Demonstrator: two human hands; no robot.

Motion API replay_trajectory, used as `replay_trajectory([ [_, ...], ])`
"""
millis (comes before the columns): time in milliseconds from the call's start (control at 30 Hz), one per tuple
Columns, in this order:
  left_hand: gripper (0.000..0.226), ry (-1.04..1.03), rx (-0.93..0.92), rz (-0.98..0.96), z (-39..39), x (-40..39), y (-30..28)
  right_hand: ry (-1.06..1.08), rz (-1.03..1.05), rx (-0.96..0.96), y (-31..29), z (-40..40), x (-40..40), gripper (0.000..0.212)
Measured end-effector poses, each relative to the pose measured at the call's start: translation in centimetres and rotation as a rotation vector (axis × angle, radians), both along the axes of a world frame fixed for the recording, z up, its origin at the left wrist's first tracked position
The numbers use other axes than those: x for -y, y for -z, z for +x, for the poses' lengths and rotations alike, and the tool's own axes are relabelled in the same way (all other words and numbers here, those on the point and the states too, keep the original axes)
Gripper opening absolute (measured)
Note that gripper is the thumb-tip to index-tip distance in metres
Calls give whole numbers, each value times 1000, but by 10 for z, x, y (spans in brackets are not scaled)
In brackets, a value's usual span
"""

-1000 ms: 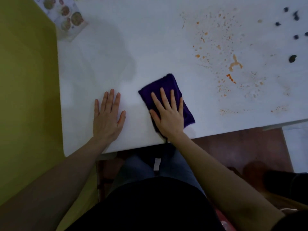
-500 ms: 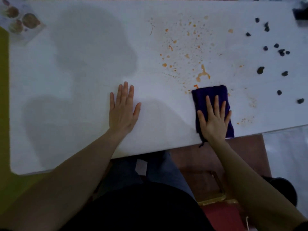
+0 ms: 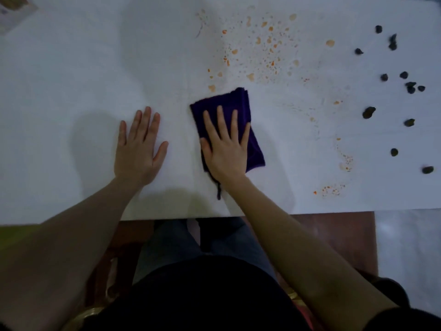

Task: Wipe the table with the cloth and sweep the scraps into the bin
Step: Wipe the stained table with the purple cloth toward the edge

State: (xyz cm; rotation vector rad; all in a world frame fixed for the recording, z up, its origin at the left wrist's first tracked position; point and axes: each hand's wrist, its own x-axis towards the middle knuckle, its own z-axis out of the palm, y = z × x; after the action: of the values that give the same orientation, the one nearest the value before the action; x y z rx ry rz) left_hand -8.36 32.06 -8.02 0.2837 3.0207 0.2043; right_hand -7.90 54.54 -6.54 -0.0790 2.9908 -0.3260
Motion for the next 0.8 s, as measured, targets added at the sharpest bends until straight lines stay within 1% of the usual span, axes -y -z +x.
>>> replay_trajectory([
  [100,68,-1,1,-15,-2,-2,-2,-100,-10,-11,-1,35,-36,59],
  [200,68,-7,5,-17,-3,0,-1,-29,36,-11,-5,45,-98,62],
  [300,67,-2,-17,-22,-3,1,1,95,68,52,-10,8,-146,63],
  [367,67,0,-17,-16,-3,1,3,192,67,72,-11,-33,-150,62],
  [467,67,-6,-14,-7,-4,2,4,307,17,47,-7,-92,-115,61],
  [500,67,-6,-18,-4,-4,3,4,312,-1,42,-6,-104,-97,61],
  [567,66,-13,-28,26,-4,4,2,251,-10,35,-3,-114,-57,61],
  [633,62,-18,-51,98,-9,5,-2,133,10,2,-2,-103,-16,61],
  [700,59,-18,-72,149,-20,9,-6,12,0,-9,-3,-72,16,60],
  [800,58,-65,-52,113,-45,19,-9,-148,-38,-3,-4,-8,24,58],
])
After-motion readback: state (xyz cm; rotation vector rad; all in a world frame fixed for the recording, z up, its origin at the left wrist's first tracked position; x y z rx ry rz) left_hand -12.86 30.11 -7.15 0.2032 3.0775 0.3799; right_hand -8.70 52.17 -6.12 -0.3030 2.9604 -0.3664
